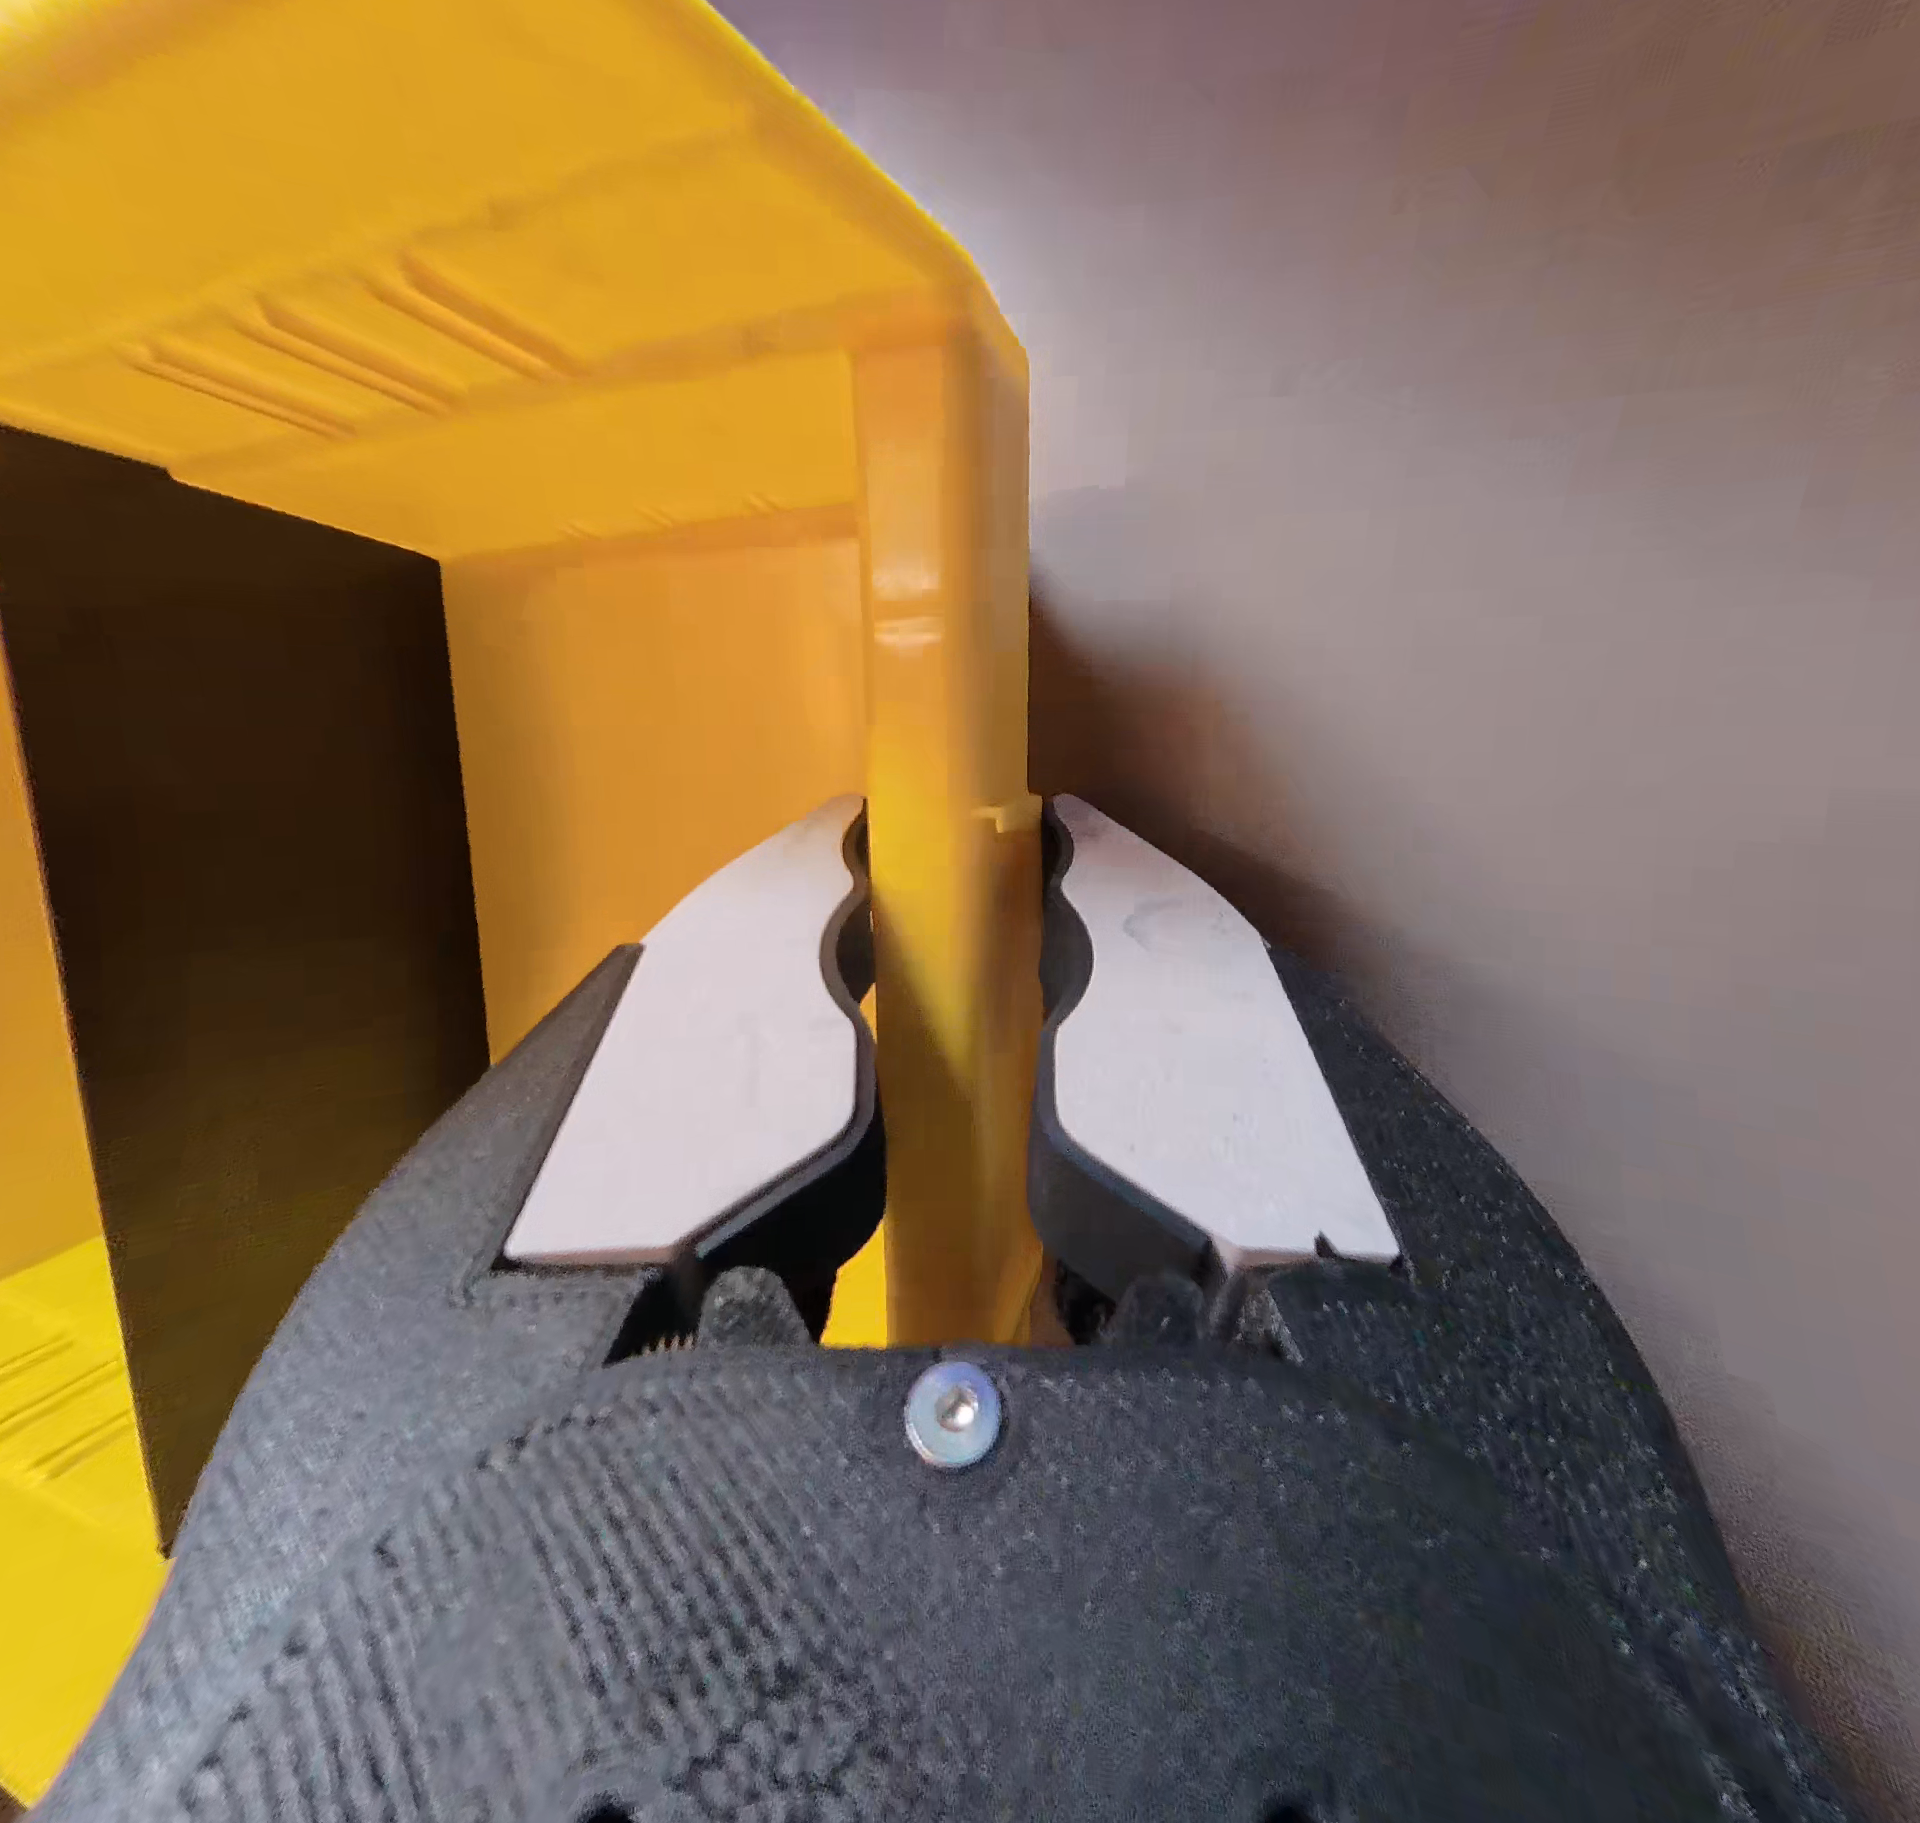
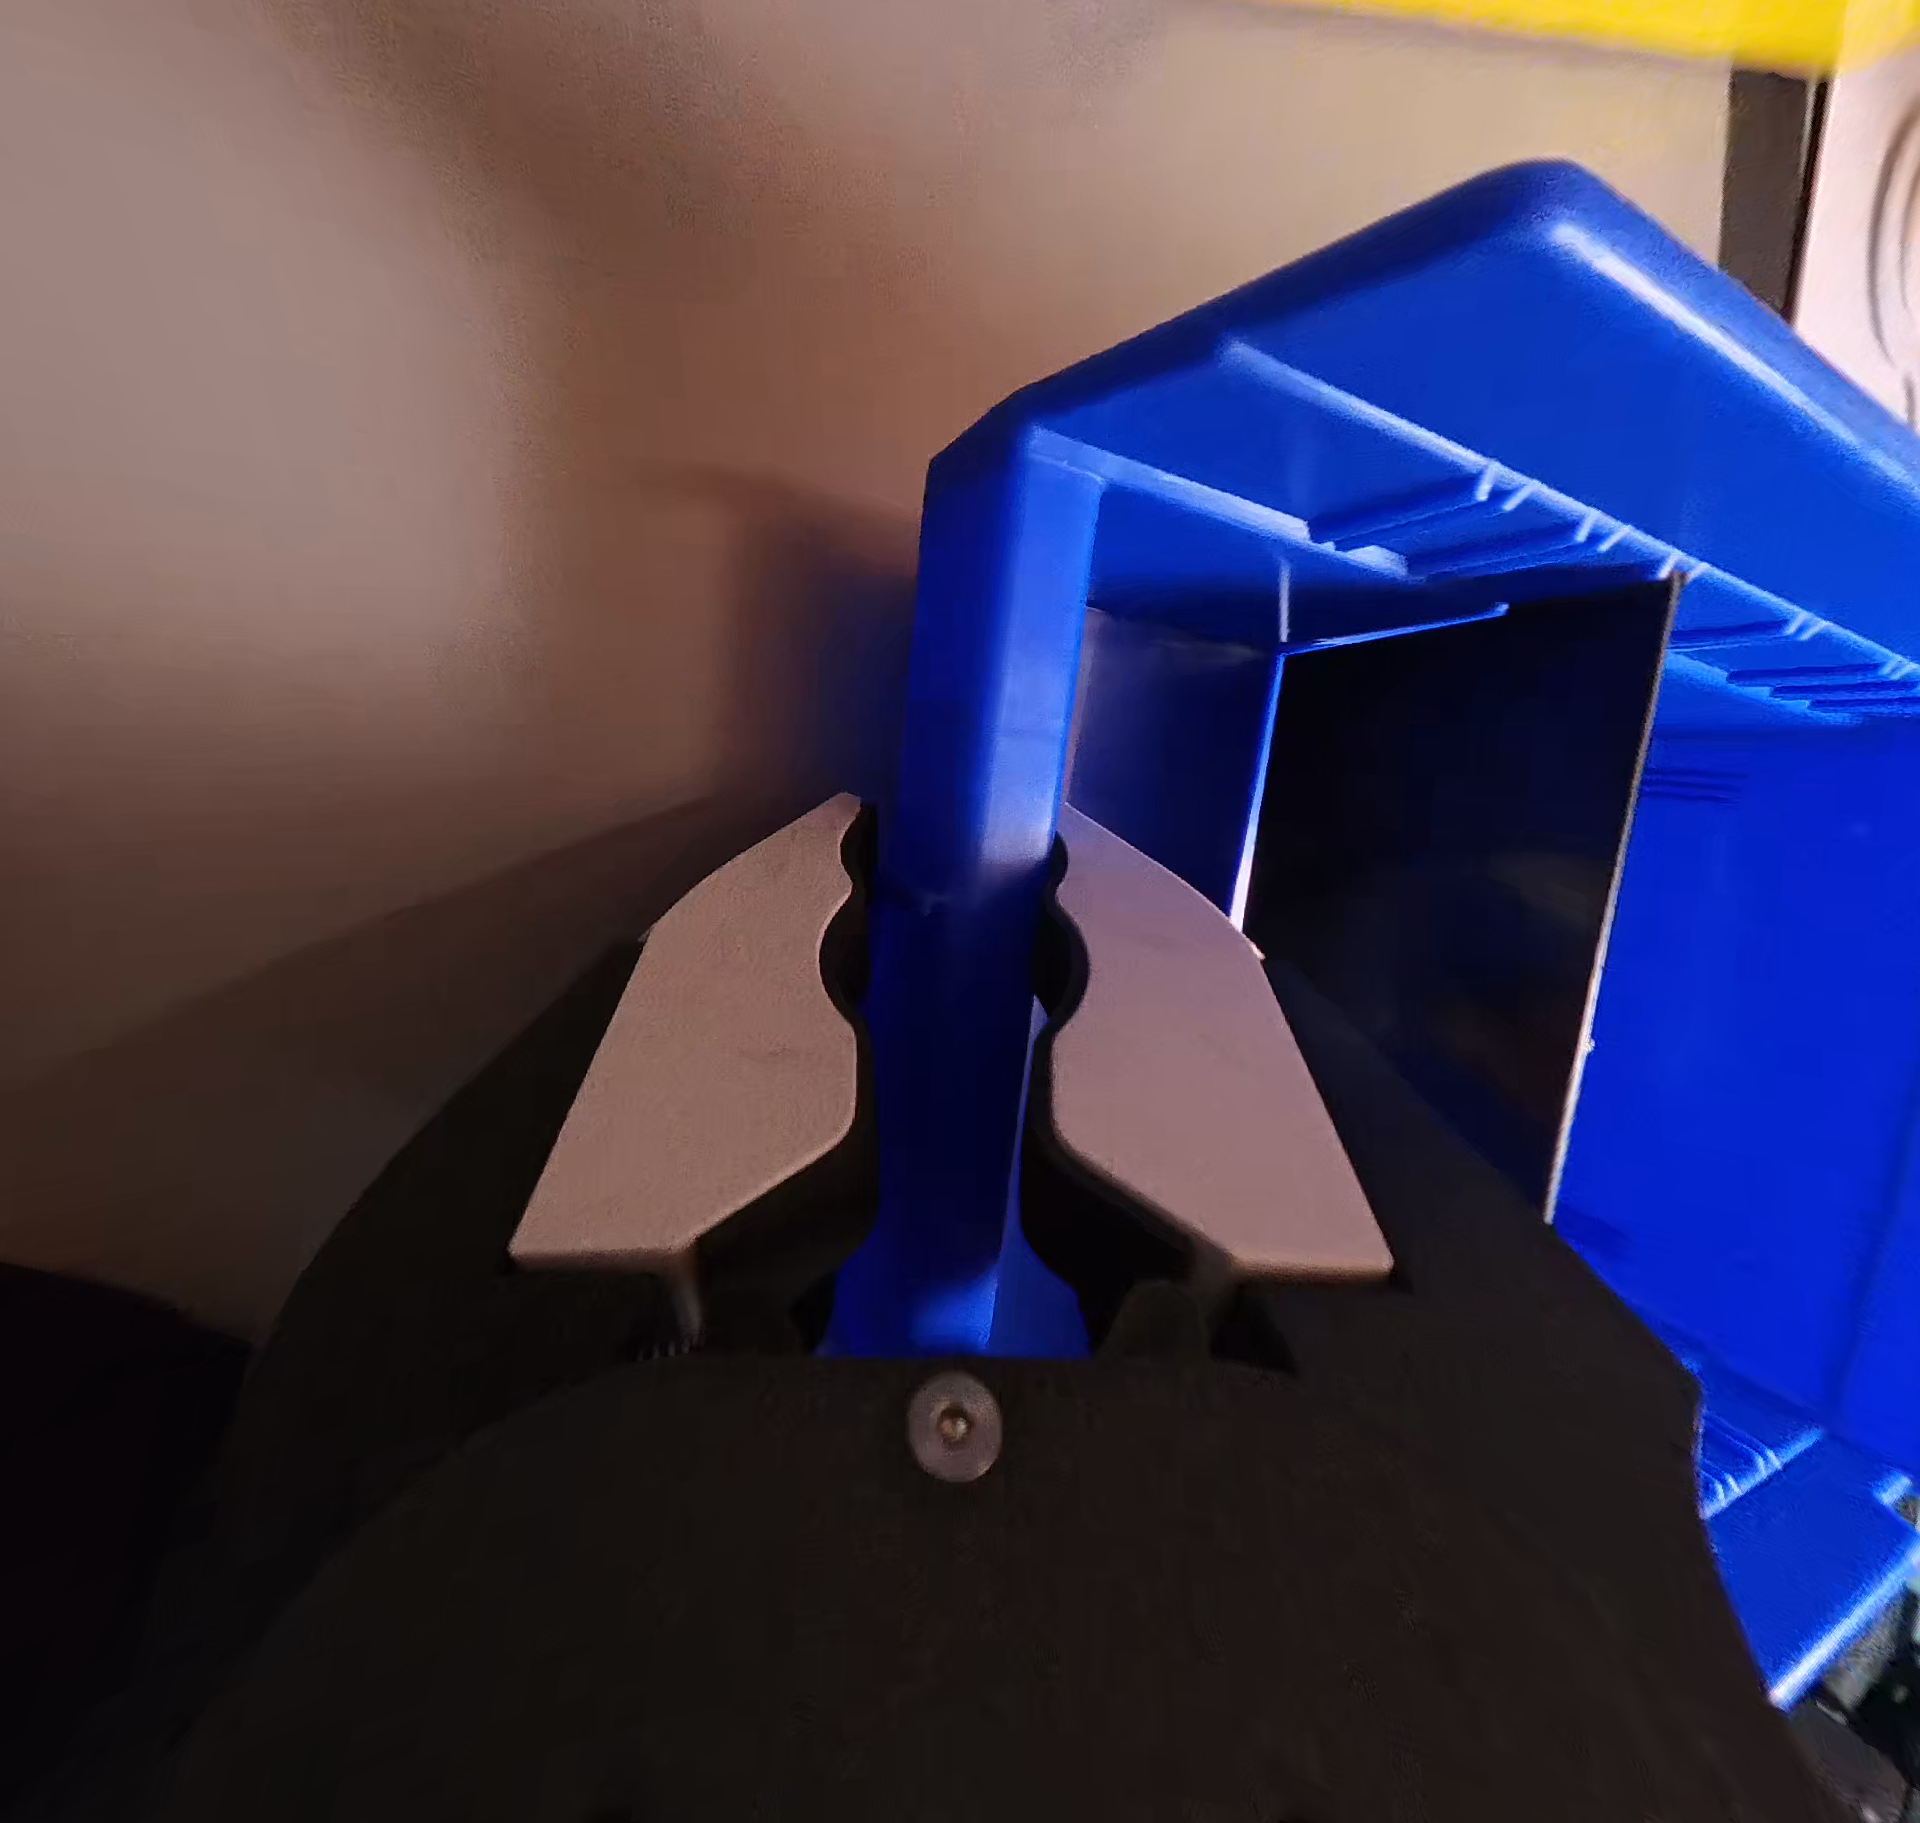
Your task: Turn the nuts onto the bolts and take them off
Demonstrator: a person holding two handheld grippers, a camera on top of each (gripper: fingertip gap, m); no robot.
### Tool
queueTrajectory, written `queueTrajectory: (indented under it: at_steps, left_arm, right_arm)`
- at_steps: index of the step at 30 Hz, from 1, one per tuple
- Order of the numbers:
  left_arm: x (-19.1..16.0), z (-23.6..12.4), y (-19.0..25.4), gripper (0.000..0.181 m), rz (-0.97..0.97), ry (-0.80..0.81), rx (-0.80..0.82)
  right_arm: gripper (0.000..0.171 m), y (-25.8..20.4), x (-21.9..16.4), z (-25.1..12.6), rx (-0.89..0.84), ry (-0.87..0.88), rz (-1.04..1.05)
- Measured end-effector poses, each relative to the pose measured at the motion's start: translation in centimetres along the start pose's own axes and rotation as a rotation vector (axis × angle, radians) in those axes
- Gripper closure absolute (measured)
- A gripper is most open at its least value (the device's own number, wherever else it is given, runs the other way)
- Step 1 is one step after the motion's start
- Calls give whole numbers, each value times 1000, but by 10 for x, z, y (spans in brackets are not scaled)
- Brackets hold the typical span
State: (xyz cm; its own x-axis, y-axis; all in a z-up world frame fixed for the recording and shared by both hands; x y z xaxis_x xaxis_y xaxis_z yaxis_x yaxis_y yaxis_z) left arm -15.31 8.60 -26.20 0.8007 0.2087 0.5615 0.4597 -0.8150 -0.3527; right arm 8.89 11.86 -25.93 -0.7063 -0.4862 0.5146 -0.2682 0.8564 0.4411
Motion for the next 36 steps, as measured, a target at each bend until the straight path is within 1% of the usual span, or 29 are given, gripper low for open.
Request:
queueTrajectory:
  at_steps: [2,3,5,6,8,10,11,13,14,16,18,19,20,21,22,23,27,29,31,34,36]
  left_arm:
    - [15,7,3,151,72,42,-11]
    - [20,7,3,150,99,62,9]
    - [28,-3,3,143,93,127,79]
    - [33,-12,4,142,61,190,118]
    - [47,-35,14,144,-54,381,163]
    - [64,-46,35,144,-260,562,121]
    - [73,-45,46,141,-345,609,87]
    - [90,-33,63,134,-430,652,75]
    - [99,-24,70,131,-467,668,75]
    - [113,-3,75,123,-551,645,119]
    - [121,18,72,119,-610,621,194]
    - [124,25,71,117,-641,622,192]
    - [128,29,70,127,-688,620,197]
    - [131,32,70,133,-709,608,232]
    - [132,34,69,136,-697,591,304]
    - [132,37,69,141,-649,570,365]
    - [140,37,64,151,-623,591,448]
    - [150,21,60,162,-576,623,493]
    - [159,-4,52,166,-523,655,522]
    - [165,-39,41,168,-535,701,514]
    - [166,-66,38,168,-503,740,559]
  right_arm:
    - [141,-19,11,-6,5,31,-8]
    - [139,-27,18,-13,-8,70,15]
    - [133,-36,29,-40,-51,196,130]
    - [133,-37,31,-60,-100,264,204]
    - [137,-34,22,-102,-259,385,374]
    - [140,-30,-5,-135,-460,467,574]
    - [140,-29,-21,-145,-553,480,655]
    - [134,-30,-51,-149,-705,446,755]
    - [130,-30,-61,-144,-744,423,788]
    - [121,-29,-70,-125,-708,404,882]
    - [124,-25,-74,-106,-664,381,954]
    - [129,-21,-78,-99,-667,344,966]
    - [129,-17,-80,-95,-668,324,973]
    - [135,-14,-81,-95,-686,324,975]
    - [145,-11,-83,-97,-705,325,979]
    - [153,-9,-85,-99,-733,333,980]
    - [155,-7,-85,-106,-825,309,929]
    - [160,-7,-75,-122,-910,322,866]
    - [162,-6,-58,-143,-960,371,827]
    - [161,2,-23,-168,-1000,459,787]
    - [161,7,4,-183,-1030,503,736]
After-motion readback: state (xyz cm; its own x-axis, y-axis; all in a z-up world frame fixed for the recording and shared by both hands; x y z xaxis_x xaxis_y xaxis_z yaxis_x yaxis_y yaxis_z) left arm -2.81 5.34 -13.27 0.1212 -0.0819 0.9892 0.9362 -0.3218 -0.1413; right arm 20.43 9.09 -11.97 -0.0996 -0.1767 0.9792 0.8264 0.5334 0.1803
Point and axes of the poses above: each gripper's, where its closed fingertips meet, z out along the fingers, x out of its top, y = z × x across the jaws, the point moved 6 cm from there along -z, back along the fingers, and after that the axes turned 12 degrees about y, right-handed, at the moved point
